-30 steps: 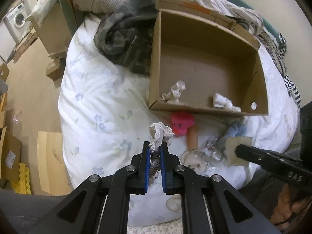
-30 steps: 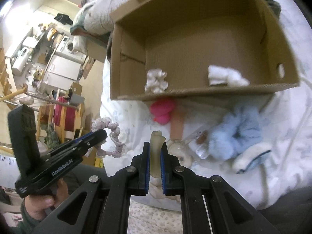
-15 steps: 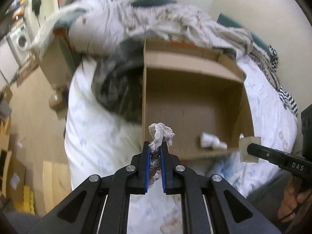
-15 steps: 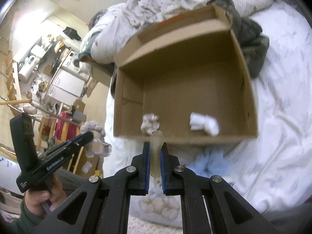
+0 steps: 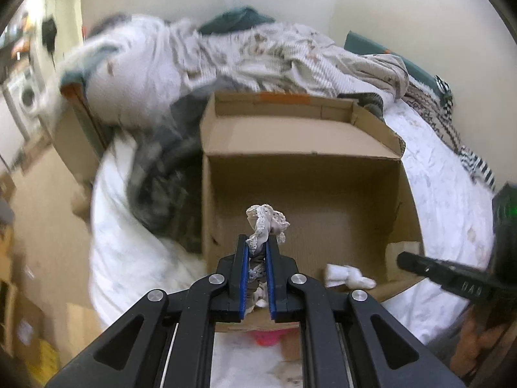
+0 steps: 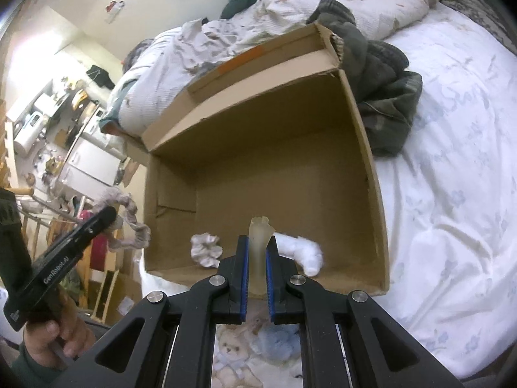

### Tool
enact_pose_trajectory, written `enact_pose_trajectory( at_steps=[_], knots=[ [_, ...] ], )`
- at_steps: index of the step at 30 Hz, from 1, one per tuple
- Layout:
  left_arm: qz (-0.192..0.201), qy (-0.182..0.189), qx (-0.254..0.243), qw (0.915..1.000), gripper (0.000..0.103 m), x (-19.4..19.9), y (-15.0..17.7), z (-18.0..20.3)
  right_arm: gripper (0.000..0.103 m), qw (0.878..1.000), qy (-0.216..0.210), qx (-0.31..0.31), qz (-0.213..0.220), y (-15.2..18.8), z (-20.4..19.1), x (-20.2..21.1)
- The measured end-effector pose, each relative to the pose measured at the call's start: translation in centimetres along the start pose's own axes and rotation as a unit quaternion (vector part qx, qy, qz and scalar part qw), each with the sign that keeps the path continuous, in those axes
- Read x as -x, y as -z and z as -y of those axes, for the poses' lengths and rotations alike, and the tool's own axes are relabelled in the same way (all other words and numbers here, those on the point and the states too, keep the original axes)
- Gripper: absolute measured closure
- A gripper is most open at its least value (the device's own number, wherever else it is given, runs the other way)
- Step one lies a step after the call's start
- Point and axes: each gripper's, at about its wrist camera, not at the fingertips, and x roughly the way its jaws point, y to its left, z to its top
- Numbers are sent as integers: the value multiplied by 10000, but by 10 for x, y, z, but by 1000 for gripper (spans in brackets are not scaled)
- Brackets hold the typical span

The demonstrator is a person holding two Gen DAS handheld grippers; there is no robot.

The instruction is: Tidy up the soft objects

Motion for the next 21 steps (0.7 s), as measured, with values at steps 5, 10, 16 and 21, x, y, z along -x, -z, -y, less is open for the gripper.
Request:
enact_pose_trajectory(
  at_steps=[5, 10, 16, 21],
  knots=[
    [130, -147, -282, 9994, 94, -17, 2, 8, 92, 9999, 146, 18, 18, -3, 3, -5],
    [-7, -167, -63, 9998, 94, -37, 7, 0, 92, 9995, 289, 124, -91, -2, 1, -14],
    [-179, -168, -66, 9997, 94, -46, 14, 2, 92, 9987, 379, 255, -215, -3, -3, -27],
    [-275, -198, -85, 9994, 94, -51, 17, 3, 92, 9985, 422, 235, -260, -5, -1, -32]
  ],
)
